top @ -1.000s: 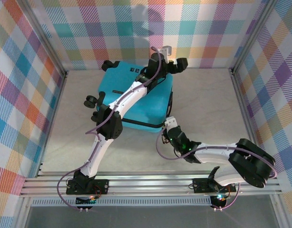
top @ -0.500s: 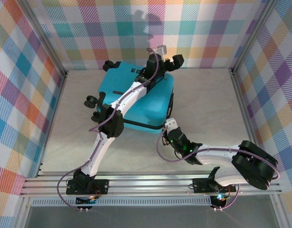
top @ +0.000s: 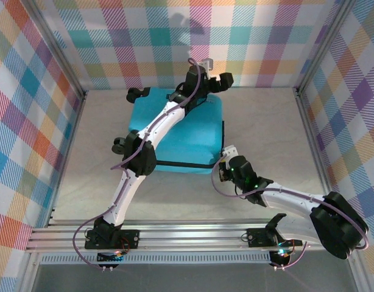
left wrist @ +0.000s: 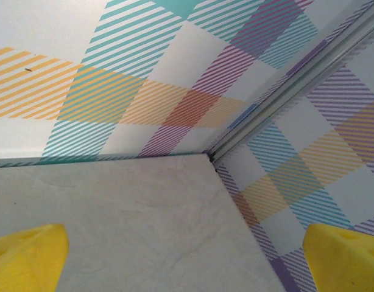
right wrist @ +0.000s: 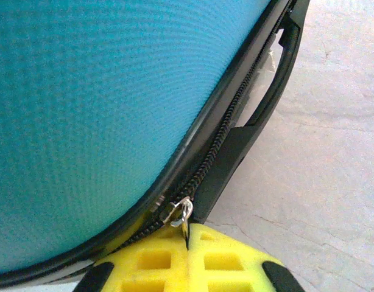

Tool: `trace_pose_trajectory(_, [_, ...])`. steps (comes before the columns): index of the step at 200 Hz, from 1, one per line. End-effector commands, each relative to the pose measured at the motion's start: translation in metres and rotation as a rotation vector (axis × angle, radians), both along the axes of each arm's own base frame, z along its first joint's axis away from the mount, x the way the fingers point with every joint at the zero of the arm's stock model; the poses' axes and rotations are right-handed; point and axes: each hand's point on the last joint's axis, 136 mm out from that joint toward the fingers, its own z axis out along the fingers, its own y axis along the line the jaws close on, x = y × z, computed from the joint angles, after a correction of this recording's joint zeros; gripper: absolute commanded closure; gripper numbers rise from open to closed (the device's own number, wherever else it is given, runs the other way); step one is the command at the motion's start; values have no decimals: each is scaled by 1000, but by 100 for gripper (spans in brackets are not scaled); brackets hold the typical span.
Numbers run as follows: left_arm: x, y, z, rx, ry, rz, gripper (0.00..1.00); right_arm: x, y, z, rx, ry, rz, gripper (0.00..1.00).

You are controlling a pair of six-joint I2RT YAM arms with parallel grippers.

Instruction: Pack the luggage

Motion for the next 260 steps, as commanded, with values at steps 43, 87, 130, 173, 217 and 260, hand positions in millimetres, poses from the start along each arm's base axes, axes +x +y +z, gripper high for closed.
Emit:
trace_pose_trajectory(43, [-33, -15, -68, 73, 250, -163, 4, 42, 9, 67, 117, -191, 56, 100])
trace_pose_trajectory(87, [-40, -17, -81, 108, 265, -207, 5, 44, 9, 80, 138, -212, 117, 100])
trace_pose_trajectory(130, [-47, -21, -92, 107, 296, -263, 8, 65, -16, 80, 139, -193, -9, 100])
trace_pose_trajectory(173, [-54, -24, -94, 116, 300, -305, 8, 65, -10, 86, 162, -224, 71, 100])
trace_pose_trajectory(217, [-60, -25, -96, 110, 316, -343, 9, 48, 23, 89, 257, -184, 315, 100])
trace_pose_trajectory(260, [-67, -25, -97, 101, 339, -387, 9, 24, 52, 92, 285, -162, 468, 100])
